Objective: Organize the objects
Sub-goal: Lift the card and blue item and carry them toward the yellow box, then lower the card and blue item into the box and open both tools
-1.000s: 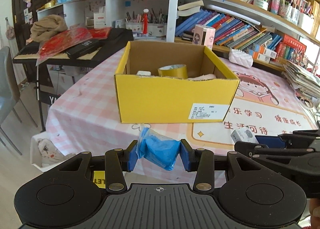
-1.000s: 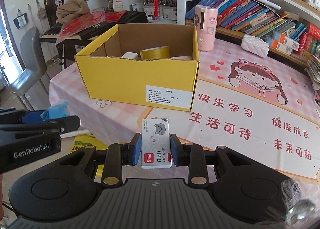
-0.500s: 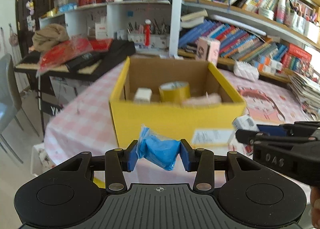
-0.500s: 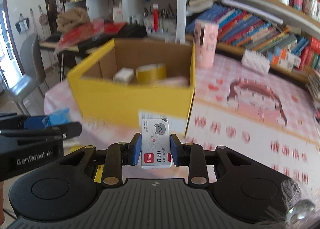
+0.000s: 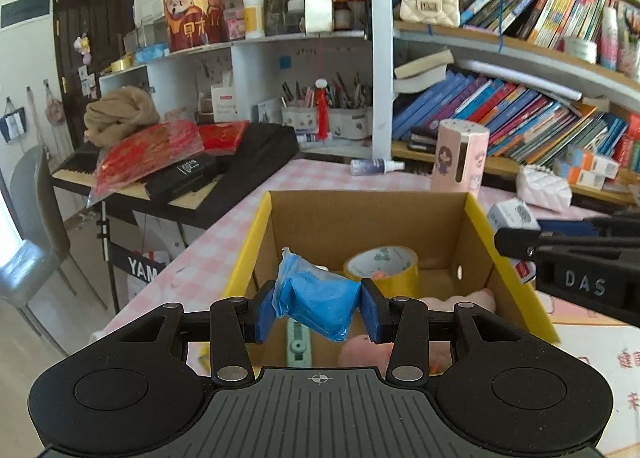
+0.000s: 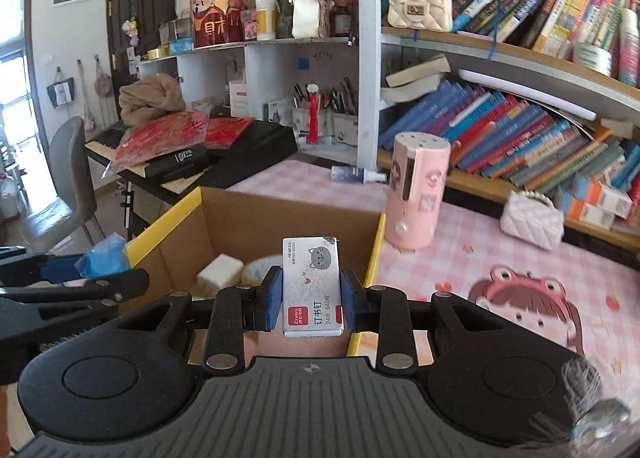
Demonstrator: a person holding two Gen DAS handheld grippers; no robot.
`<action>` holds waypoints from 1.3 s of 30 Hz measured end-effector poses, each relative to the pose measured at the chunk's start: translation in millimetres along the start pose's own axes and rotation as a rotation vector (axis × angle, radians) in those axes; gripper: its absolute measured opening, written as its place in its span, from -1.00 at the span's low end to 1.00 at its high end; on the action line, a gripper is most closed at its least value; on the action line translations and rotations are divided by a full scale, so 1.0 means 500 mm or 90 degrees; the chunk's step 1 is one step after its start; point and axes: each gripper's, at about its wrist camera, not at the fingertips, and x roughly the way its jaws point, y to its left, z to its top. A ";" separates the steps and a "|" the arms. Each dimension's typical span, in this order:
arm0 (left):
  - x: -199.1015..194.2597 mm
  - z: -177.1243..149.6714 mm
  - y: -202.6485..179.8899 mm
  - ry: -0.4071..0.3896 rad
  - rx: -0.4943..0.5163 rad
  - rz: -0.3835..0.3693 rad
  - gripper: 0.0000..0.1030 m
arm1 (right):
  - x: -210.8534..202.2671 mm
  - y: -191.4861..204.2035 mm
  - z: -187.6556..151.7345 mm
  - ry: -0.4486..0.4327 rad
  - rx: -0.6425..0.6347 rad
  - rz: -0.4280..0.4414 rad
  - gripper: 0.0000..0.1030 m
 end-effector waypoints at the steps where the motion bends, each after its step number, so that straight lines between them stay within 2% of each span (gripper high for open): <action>1: 0.008 0.001 -0.007 0.004 0.003 0.003 -0.20 | 0.010 -0.005 0.004 0.001 -0.002 0.005 -0.45; 13: 0.117 -0.008 -0.049 0.095 0.013 0.040 -0.20 | 0.116 -0.040 0.000 0.071 -0.035 0.064 -0.45; 24: 0.163 -0.014 -0.066 0.134 0.016 0.067 -0.18 | 0.175 -0.046 -0.003 0.094 -0.075 0.093 -0.45; 27: 0.164 -0.013 -0.069 0.136 0.019 0.068 -0.12 | 0.182 -0.042 -0.003 0.095 -0.084 0.097 -0.45; 28: 0.164 -0.012 -0.071 0.136 0.021 0.070 0.03 | 0.185 -0.041 -0.001 0.095 -0.086 0.101 -0.45; 29: 0.162 -0.012 -0.073 0.134 0.023 0.076 0.25 | 0.188 -0.042 0.000 0.097 -0.085 0.103 -0.45; 31: 0.155 -0.010 -0.074 0.121 0.028 0.087 0.42 | 0.196 -0.039 0.003 0.103 -0.086 0.109 -0.45; 35: 0.146 -0.007 -0.075 0.110 0.034 0.090 0.59 | 0.213 -0.029 0.009 0.116 -0.098 0.115 -0.45; 39: 0.136 -0.008 -0.078 0.104 0.037 0.096 0.66 | 0.238 -0.014 0.012 0.148 -0.128 0.118 -0.45</action>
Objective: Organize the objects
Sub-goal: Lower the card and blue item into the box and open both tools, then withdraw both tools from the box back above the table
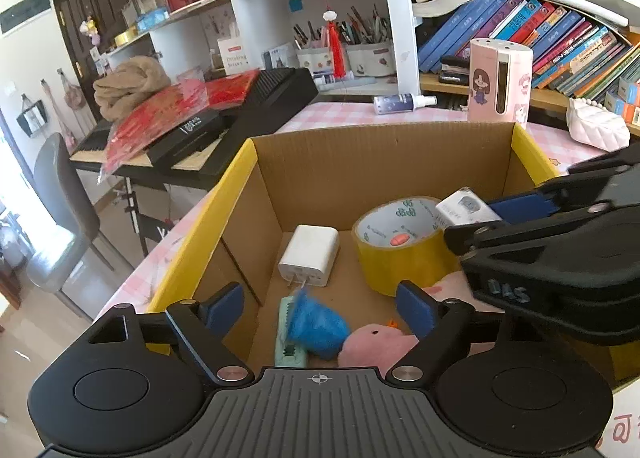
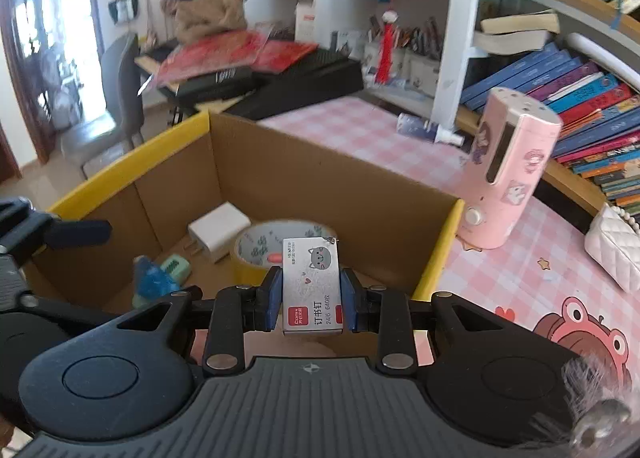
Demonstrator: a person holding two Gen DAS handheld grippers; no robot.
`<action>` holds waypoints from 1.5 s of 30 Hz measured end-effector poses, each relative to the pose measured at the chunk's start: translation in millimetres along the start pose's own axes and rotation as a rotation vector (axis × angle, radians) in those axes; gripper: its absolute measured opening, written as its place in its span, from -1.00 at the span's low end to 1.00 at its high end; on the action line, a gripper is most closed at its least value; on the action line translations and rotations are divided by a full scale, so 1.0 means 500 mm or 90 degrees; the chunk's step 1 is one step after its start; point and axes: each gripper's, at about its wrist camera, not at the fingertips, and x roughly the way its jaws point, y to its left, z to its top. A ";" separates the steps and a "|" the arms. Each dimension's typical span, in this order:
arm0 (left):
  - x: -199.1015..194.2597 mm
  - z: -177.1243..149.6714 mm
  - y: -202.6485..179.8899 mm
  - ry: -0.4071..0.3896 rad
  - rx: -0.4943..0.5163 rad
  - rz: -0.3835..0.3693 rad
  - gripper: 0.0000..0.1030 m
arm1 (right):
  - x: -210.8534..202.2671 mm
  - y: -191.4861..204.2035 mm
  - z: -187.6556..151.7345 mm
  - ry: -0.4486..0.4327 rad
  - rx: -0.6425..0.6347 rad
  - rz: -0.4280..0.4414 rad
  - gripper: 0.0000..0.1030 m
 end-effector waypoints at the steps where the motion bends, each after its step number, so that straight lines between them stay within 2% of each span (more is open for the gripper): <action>1: -0.002 -0.001 0.000 0.000 -0.001 -0.001 0.69 | 0.005 0.004 0.002 0.008 -0.011 -0.002 -0.44; 11: -0.014 -0.007 0.002 -0.009 -0.008 -0.008 0.73 | 0.015 0.014 0.007 0.021 -0.034 -0.023 -0.44; 14: -0.024 -0.009 0.005 -0.016 -0.009 -0.013 0.73 | 0.004 0.019 0.005 0.010 -0.026 -0.028 -0.43; 18: -0.045 -0.011 0.013 -0.035 -0.008 -0.025 0.76 | -0.041 0.033 0.000 -0.033 -0.012 -0.049 -0.14; 20: -0.057 -0.011 0.016 -0.045 -0.008 -0.028 0.83 | -0.068 0.037 -0.003 -0.055 -0.001 -0.069 -0.02; 24: -0.092 -0.016 0.022 -0.075 0.004 -0.037 0.85 | -0.127 0.040 -0.018 -0.099 0.034 -0.118 0.25; 31: -0.148 -0.047 0.046 -0.103 -0.001 -0.065 0.87 | -0.209 0.050 -0.067 -0.146 0.120 -0.205 0.49; 37: -0.191 -0.094 0.061 -0.105 -0.005 -0.077 0.95 | -0.268 0.090 -0.133 -0.157 0.166 -0.277 0.68; 45: -0.233 -0.164 0.060 -0.080 0.011 -0.102 0.96 | -0.333 0.155 -0.234 -0.120 0.222 -0.351 0.95</action>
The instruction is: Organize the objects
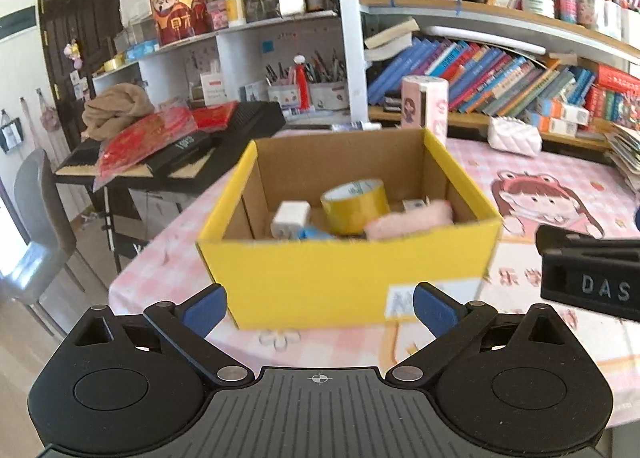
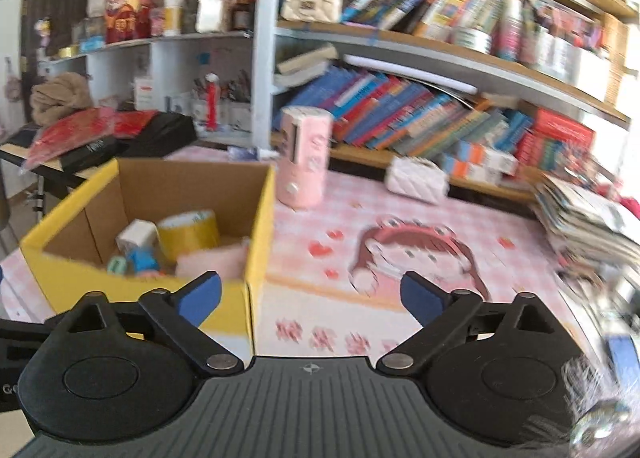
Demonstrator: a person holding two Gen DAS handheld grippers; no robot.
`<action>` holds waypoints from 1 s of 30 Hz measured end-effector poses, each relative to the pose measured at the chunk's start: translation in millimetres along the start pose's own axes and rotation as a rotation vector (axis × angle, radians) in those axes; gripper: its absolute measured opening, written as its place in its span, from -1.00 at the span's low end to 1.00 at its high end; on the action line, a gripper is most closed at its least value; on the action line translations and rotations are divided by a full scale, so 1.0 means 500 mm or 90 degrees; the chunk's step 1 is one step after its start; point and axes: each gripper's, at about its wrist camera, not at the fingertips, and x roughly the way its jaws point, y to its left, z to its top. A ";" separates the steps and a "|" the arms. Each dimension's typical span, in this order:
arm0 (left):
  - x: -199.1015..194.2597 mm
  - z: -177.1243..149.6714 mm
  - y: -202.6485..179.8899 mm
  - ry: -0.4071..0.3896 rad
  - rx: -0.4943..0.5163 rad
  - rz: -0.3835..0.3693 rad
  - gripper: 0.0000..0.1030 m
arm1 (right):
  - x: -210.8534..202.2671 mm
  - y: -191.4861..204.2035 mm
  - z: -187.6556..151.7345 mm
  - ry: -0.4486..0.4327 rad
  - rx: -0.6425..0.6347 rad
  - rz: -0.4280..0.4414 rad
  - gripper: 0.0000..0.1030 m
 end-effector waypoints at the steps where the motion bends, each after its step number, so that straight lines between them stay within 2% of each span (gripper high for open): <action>1: -0.005 -0.008 -0.003 0.004 0.002 -0.005 0.96 | -0.010 -0.003 -0.013 0.005 0.005 -0.011 0.98; 9: -0.043 -0.056 -0.041 0.025 0.029 -0.062 0.98 | -0.080 -0.045 -0.097 0.051 0.052 -0.102 1.00; 15: -0.057 -0.060 -0.065 0.020 0.046 -0.065 0.98 | -0.106 -0.084 -0.122 0.072 0.094 -0.137 1.00; 21: -0.069 -0.057 -0.085 0.005 0.062 -0.052 0.98 | -0.113 -0.099 -0.123 0.083 0.105 -0.129 1.00; 30: -0.082 -0.052 -0.091 -0.007 0.051 -0.039 0.98 | -0.112 -0.099 -0.112 0.084 0.083 -0.112 1.00</action>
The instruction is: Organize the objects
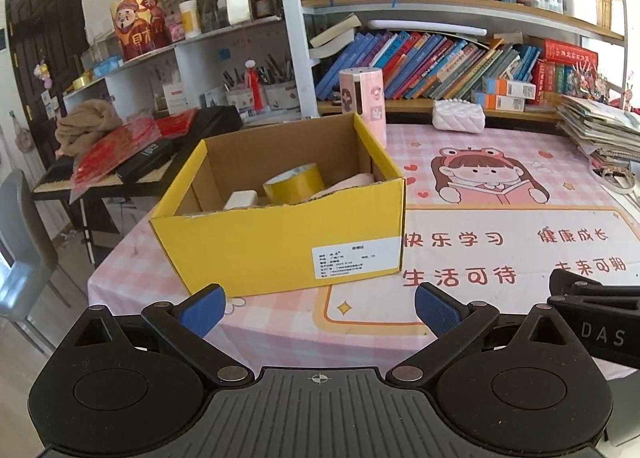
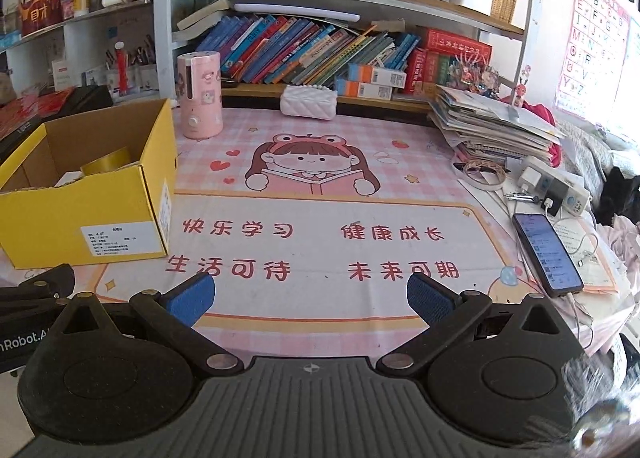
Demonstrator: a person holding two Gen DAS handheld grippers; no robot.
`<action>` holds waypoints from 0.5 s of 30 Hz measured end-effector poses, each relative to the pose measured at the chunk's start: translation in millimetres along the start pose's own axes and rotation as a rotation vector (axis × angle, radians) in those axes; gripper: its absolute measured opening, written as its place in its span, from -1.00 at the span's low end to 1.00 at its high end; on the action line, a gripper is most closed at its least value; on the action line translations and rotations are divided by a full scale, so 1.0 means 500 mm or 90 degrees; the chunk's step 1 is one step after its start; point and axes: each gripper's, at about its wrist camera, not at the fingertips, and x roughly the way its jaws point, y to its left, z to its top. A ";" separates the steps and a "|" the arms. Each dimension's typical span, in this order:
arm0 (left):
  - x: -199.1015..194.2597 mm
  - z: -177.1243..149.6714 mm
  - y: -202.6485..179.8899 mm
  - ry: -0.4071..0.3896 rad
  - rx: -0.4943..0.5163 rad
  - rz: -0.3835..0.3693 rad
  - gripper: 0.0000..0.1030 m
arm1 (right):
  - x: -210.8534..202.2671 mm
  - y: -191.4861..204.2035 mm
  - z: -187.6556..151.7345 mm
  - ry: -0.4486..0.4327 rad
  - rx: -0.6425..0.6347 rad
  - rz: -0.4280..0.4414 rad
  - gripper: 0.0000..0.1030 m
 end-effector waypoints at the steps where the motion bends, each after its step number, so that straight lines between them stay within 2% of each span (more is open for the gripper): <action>1: 0.000 0.000 0.000 0.001 -0.002 0.000 0.98 | -0.001 0.001 0.000 0.000 -0.003 -0.001 1.00; 15: -0.003 -0.008 -0.016 0.018 -0.001 -0.008 0.98 | -0.004 -0.013 -0.013 0.021 0.005 -0.010 1.00</action>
